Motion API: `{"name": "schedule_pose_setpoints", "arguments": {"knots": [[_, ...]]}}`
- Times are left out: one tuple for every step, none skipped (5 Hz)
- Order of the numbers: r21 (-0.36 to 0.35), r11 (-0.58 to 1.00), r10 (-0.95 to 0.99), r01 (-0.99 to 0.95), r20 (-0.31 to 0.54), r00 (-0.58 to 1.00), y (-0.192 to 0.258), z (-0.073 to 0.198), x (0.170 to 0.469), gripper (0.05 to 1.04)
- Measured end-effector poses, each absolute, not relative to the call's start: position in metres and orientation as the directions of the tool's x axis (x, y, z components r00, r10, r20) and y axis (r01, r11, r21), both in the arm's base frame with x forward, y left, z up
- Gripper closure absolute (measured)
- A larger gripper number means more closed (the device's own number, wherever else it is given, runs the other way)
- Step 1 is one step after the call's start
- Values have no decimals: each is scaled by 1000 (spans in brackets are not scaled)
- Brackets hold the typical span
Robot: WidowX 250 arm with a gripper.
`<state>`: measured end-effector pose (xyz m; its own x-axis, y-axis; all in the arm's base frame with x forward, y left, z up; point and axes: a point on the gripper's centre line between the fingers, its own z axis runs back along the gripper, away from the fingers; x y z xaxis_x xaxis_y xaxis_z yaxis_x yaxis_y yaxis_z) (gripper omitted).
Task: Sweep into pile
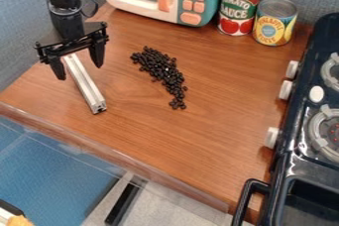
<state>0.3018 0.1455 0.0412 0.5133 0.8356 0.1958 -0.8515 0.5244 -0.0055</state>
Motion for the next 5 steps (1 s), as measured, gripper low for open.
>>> {"name": "schedule_pose_setpoints", "arguments": {"knots": [[-2, 521, 839, -854, 186, 511, 146, 33, 305, 83], [5, 510, 845, -860, 186, 502, 148, 28, 306, 83], [18, 501, 848, -866, 190, 494, 150, 22, 305, 83], [22, 482, 858, -876, 190, 477, 152, 18, 307, 116], [24, 469, 869, -883, 169, 466, 151, 12, 308, 399]]}}
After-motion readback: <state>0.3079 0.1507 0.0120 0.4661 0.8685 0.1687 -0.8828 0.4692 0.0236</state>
